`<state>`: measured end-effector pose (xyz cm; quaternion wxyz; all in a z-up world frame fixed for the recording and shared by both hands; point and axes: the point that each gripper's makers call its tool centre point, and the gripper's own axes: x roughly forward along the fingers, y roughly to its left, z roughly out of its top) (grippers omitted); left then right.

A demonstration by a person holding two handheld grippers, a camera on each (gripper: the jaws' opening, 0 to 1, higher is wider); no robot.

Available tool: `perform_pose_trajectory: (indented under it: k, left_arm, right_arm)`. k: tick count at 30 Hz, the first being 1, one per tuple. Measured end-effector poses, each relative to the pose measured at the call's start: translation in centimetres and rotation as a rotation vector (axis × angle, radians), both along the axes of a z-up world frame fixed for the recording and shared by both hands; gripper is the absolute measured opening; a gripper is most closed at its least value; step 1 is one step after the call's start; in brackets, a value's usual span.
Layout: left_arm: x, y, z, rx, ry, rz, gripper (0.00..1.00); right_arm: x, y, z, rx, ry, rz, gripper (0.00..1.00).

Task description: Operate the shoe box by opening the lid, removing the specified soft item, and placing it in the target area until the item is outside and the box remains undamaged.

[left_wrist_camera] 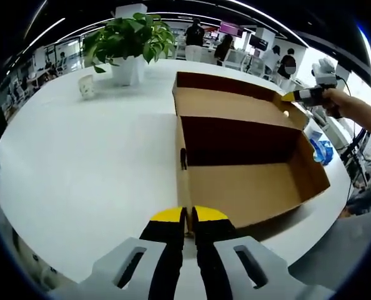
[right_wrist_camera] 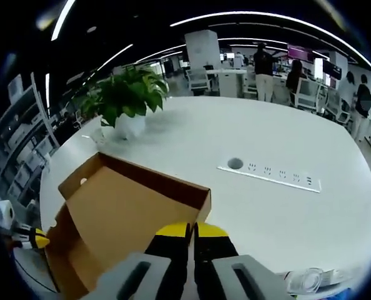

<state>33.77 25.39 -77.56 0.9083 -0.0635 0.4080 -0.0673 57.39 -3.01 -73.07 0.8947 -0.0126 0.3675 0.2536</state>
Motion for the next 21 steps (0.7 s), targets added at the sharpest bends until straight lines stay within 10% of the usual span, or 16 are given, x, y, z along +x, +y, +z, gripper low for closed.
perform_pose_trajectory:
  k: [21]
  left_arm:
    - [0.0, -0.1, 0.0, -0.014, 0.000, 0.001, 0.03]
  right_arm:
    - [-3.4, 0.4, 4.4, 0.095, -0.076, 0.009, 0.00]
